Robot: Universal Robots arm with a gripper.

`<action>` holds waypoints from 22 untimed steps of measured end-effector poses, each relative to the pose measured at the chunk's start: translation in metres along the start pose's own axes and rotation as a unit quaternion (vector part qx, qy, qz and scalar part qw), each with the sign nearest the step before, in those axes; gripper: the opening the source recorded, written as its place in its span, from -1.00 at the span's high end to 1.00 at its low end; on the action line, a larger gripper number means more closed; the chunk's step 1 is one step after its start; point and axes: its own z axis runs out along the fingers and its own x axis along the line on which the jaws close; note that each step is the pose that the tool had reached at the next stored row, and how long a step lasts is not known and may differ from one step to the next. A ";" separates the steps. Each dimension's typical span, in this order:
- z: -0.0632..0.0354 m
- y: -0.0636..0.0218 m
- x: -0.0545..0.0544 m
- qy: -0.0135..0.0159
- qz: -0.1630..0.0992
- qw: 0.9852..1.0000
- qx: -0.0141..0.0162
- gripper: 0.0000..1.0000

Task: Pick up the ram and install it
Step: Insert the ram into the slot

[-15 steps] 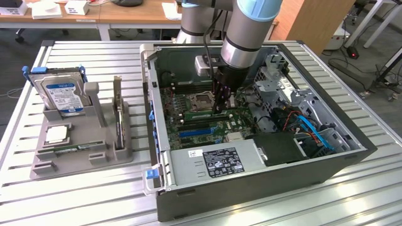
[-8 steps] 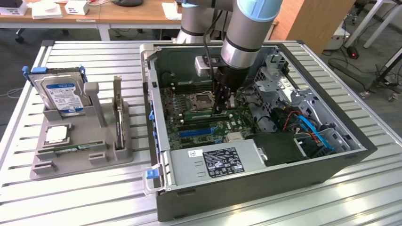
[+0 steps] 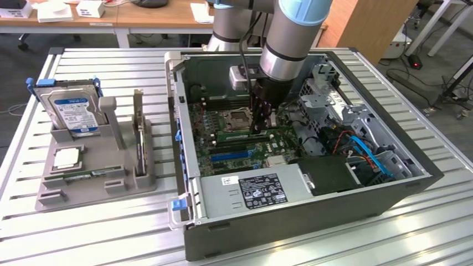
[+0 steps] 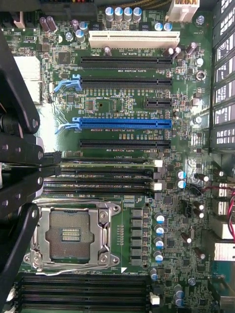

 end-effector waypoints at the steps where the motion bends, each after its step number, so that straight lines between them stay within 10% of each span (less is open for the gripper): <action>1: 0.0000 0.0000 0.000 0.000 0.000 1.000 0.000 0.79; 22: 0.0038 -0.0002 0.000 0.000 -0.001 1.000 0.000 0.79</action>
